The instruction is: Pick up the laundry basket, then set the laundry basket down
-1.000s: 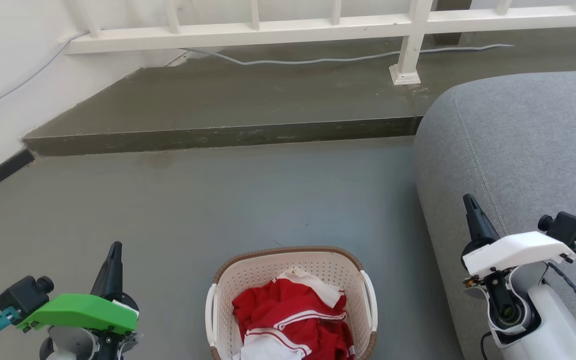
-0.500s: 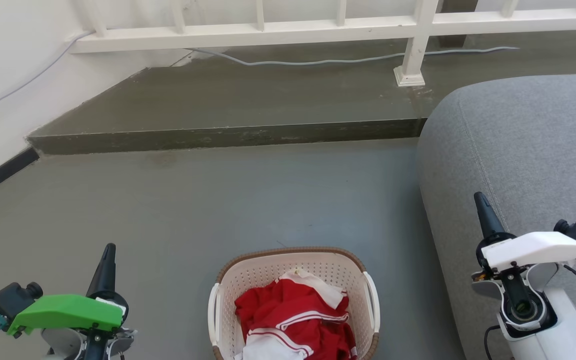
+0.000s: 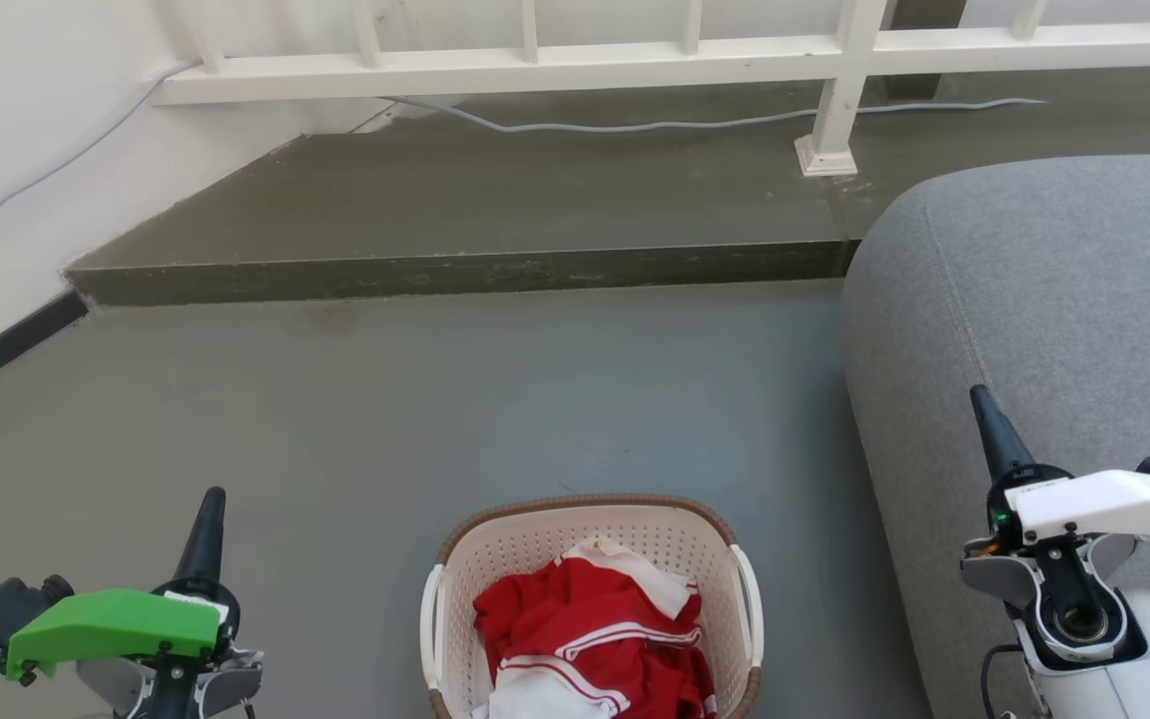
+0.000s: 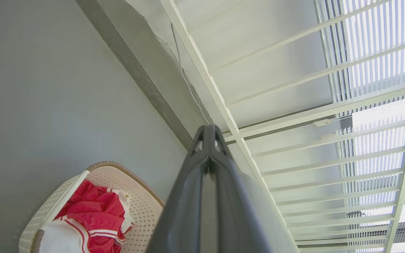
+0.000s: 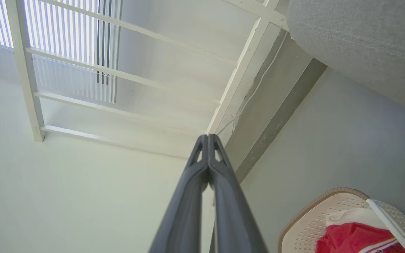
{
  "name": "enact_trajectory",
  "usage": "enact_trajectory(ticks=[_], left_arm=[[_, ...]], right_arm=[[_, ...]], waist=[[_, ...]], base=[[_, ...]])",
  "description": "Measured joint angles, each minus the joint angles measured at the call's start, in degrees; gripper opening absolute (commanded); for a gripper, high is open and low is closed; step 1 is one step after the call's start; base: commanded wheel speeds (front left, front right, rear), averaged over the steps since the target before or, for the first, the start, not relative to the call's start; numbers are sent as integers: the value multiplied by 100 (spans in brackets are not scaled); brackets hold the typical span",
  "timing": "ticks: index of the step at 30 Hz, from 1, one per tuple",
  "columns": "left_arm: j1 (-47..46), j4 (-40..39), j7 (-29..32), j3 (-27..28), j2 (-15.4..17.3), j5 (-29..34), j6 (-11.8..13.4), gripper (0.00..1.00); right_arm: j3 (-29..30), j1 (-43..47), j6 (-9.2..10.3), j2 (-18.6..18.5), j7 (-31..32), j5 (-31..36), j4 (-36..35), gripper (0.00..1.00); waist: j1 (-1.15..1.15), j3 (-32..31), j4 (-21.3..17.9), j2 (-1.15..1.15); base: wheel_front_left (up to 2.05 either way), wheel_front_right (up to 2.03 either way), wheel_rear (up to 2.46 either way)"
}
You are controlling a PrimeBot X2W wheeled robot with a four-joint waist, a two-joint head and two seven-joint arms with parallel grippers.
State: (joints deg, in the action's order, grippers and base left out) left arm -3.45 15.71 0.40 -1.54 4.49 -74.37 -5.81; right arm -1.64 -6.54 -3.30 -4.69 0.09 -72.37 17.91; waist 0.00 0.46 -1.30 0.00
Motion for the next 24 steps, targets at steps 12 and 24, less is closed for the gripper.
enact_trajectory(ticks=[12, 24], left_arm=[[-4, 12, 243, 240, -93, -702, -48, 0], [-8, 16, 468, 493, -177, -1403, -102, 0]], right_arm=[[364, 12, -149, 97, 243, -793, -58, 0], [731, 115, -276, 169, 463, -1575, -104, 0]], waist=[[0, -13, 53, 0], [0, -25, 107, 0]], base=[[0, 0, 0], [0, 0, 0]])
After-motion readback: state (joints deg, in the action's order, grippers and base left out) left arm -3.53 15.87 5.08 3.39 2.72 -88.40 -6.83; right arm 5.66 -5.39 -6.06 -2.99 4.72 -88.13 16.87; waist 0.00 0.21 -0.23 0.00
